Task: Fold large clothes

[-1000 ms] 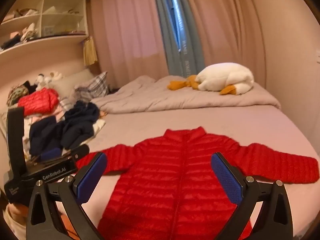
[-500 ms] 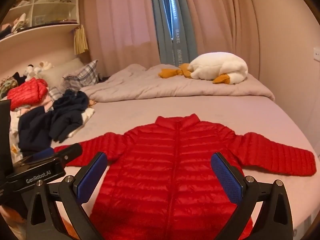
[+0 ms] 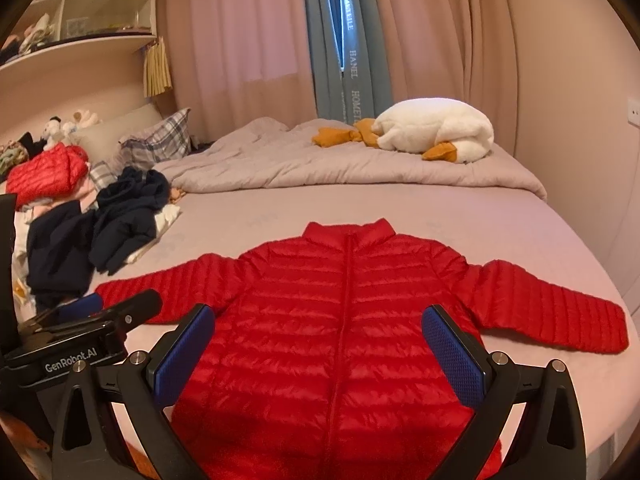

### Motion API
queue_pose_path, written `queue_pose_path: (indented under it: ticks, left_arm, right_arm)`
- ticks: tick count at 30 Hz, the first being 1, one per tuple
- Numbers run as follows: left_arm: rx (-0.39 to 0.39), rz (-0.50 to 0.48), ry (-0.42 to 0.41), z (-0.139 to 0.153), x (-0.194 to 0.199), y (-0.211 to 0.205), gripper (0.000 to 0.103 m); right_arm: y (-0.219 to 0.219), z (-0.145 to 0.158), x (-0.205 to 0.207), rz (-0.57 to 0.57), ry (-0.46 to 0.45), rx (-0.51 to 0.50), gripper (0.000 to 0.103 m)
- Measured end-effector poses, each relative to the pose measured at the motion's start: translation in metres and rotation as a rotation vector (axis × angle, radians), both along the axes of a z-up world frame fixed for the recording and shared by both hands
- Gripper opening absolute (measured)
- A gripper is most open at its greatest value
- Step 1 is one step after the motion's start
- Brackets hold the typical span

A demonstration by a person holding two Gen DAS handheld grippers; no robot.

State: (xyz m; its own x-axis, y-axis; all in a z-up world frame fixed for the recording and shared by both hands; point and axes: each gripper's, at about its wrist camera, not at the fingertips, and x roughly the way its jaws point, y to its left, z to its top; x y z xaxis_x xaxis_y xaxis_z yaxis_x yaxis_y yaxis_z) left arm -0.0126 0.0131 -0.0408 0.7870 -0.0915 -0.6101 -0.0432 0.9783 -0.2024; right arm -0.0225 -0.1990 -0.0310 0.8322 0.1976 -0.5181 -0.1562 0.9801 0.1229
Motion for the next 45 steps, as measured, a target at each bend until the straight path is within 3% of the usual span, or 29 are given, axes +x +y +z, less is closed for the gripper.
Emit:
queue_pose_path:
  ticks: [22,38,45]
  left_arm:
    - [0.002,-0.011,0.018,0.003,0.005,-0.01,0.103]
    - [-0.107,0.079,-0.011,0.006,-0.009,0.033,0.103]
    - [-0.153,0.091,-0.013,0.001,-0.016,0.052,0.103]
  right_arm:
    - [-0.007,0.002,0.002,-0.01,0.005,0.013,0.103]
    - [0.005,0.009,0.014,0.036,-0.046,-0.045,0.103]
    - [0.002,0.011,0.021,0.03,-0.011,0.031,0.103]
